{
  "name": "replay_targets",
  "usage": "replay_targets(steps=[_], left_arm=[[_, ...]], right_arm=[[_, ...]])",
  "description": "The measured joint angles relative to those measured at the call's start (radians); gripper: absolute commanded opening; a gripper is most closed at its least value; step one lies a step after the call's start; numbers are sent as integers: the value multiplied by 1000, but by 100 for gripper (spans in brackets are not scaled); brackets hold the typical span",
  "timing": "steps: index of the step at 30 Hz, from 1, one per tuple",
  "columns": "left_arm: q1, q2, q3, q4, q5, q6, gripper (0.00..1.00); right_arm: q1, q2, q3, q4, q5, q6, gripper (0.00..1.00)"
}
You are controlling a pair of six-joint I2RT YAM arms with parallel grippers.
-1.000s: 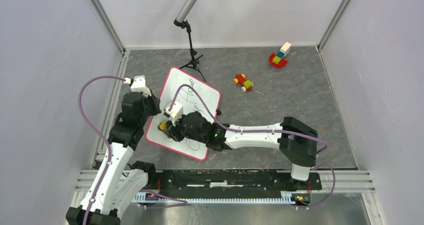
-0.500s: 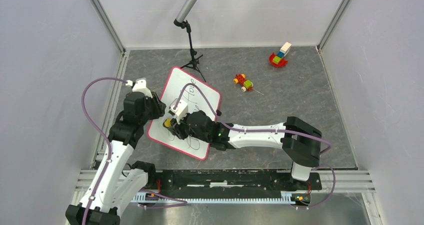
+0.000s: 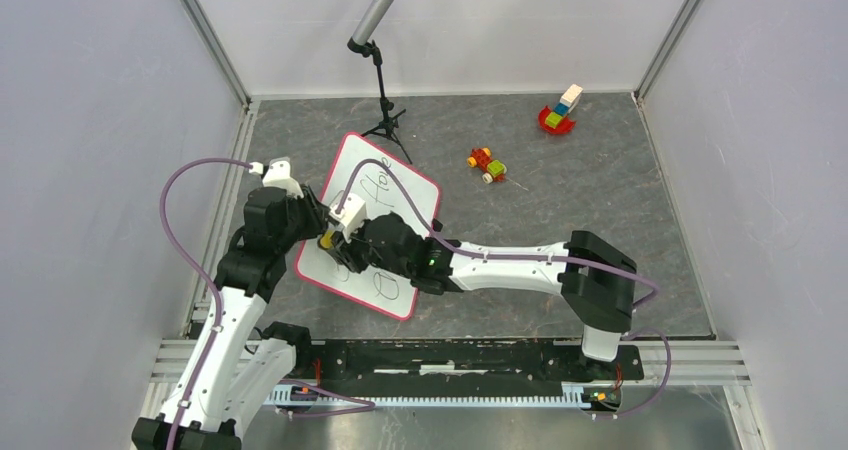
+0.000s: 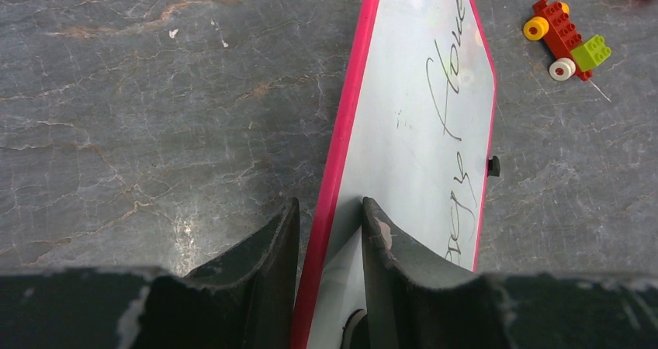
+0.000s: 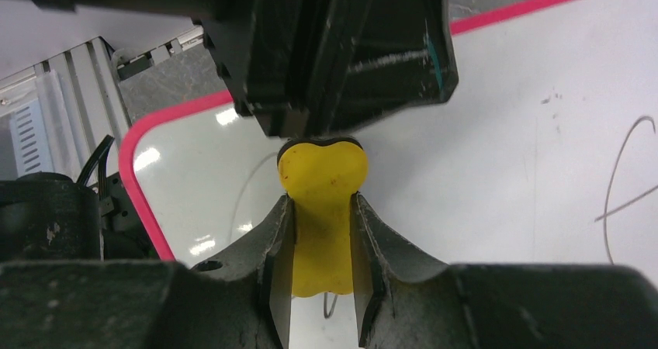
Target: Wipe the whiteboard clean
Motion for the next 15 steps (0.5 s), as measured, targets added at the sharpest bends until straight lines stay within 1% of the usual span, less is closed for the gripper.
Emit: replay_targets(steps=[6,11,15], left_arm=[[0,1,-1,5,4,1,2],[2,1,-3,5,3,3,2],[4,1,-4,2,3,3,2]], right_arm=[[16,32,68,-7,-4,-27,0],[18,37,63,9,-11,-34,0],[24,35,12,91,-14,-64,0]])
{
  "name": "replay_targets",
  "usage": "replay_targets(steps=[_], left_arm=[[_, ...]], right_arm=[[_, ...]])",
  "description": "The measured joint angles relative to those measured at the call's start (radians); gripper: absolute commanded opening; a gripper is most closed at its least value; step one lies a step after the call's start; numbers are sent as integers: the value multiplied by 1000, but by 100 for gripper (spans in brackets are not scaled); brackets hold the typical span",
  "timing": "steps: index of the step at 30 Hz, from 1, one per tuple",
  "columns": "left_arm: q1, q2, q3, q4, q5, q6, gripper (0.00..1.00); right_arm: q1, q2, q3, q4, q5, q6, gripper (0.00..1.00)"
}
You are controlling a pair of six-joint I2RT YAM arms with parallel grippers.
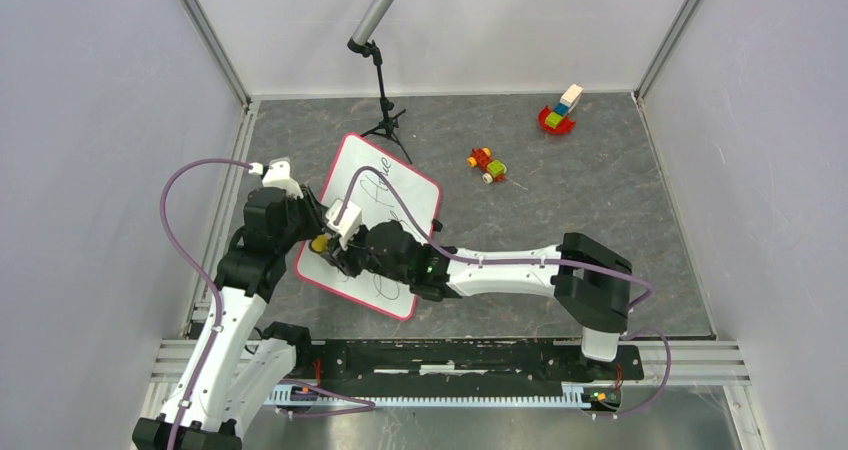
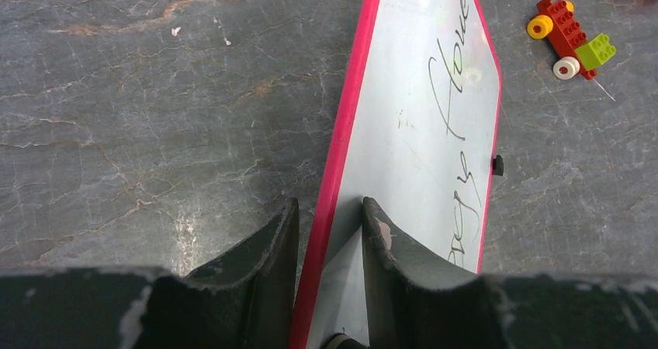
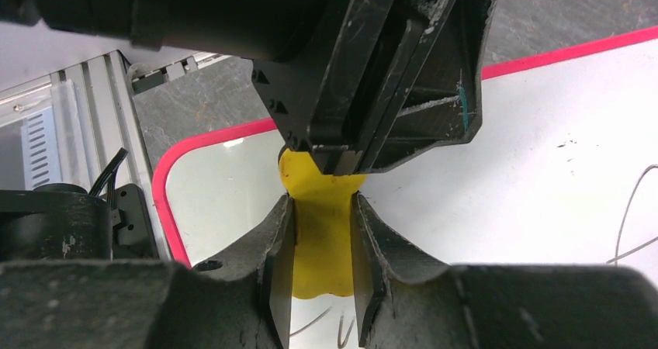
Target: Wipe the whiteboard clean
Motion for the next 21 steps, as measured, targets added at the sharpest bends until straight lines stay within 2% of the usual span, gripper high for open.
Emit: replay_targets(steps=[5,13,21], left_arm=[[1,2,-1,4,3,0,2],[1,5,-1,11,4,0,2],[1,5,-1,18,5,0,2]], right_arm=[[24,-44,-135,106,2,-7,0],[-7,-118,-307,150,9,49,0],[-60,-133,-279,32,-3,76,0]])
